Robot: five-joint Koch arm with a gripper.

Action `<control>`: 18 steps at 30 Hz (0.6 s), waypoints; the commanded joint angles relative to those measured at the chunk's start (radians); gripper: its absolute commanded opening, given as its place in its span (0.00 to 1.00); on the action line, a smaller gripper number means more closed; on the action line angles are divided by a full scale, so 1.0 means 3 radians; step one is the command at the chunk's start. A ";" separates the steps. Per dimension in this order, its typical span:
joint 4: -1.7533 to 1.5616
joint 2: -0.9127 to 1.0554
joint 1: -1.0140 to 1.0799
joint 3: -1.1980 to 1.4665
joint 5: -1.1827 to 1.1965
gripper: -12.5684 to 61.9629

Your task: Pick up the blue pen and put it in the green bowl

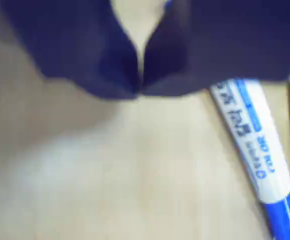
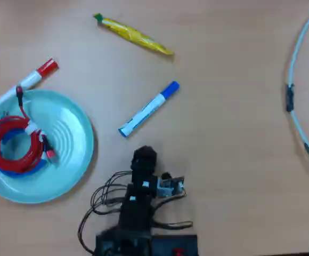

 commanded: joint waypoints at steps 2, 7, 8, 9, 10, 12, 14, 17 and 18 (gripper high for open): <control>0.1074 0.0026 -0.0716 -0.0491 -0.0378 0.07; 0.1069 0.0026 -0.0711 -0.0481 -0.0353 0.07; 0.1069 0.0020 -0.0716 -0.0481 -0.0353 0.07; 0.1074 0.0026 -0.0721 -0.0486 -0.0353 0.07; 0.1084 0.0026 -0.0721 -0.0486 -0.0353 0.07; 0.1125 0.0036 -0.0726 -0.0527 -0.0343 0.07; 0.1319 0.0143 -0.0726 -0.0624 -0.0343 0.07; 0.2076 0.0348 -0.0731 -0.1012 -0.0348 0.07; 0.2393 0.0383 -0.0741 -0.1222 -0.0343 0.07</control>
